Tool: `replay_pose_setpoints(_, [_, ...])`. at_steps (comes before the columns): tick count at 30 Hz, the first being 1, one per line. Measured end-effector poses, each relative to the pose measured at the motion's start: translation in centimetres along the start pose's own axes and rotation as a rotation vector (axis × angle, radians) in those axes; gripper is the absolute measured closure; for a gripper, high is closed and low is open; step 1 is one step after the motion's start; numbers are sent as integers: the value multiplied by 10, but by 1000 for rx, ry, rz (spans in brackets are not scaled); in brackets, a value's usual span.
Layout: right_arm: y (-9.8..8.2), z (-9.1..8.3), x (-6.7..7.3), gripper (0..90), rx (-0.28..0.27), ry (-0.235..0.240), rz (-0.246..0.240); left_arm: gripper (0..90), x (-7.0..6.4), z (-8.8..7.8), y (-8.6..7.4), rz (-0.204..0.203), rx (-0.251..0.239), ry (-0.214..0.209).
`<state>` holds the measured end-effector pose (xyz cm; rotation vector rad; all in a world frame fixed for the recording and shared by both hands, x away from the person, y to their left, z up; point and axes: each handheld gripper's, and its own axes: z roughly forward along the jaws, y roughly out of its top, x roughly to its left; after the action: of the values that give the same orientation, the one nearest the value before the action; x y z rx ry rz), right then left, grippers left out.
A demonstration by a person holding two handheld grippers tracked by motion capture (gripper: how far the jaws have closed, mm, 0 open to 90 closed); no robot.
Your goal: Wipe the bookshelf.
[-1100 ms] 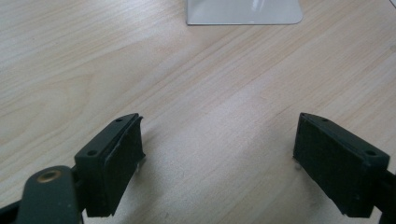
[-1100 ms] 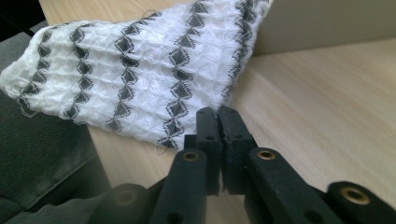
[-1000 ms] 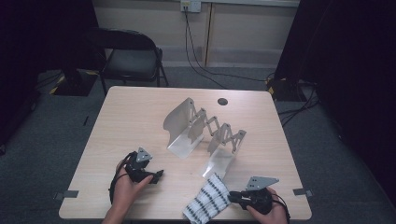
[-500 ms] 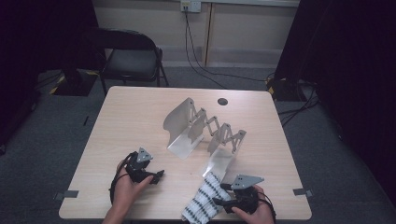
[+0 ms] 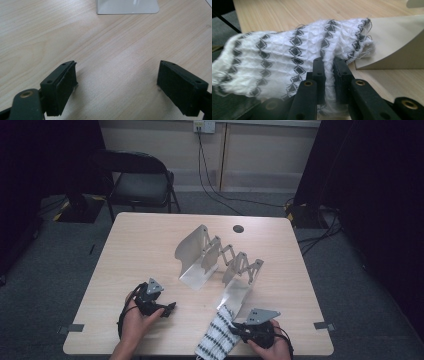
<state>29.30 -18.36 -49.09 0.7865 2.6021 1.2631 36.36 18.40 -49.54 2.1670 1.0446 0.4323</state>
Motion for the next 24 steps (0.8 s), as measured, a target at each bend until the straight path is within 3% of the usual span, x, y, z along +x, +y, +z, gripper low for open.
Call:
replay_pose_setpoints(12, [2, -13, 0, 825, -50, 39, 31, 157, 0, 0, 0, 5, 4, -1])
replay_pose_setpoints(18, [3, -8, 0, 805, -56, 10, 18, 157, 0, 0, 0, 6, 4, -3])
replay_pose_setpoints(22, [4, -6, -2, 693, -71, -22, 10, 157, 0, 0, 1, 9, 4, -1])
replay_pose_setpoints(24, [6, -6, -2, 593, -87, -42, 4, 157, 0, 0, 1, 7, 1, -3])
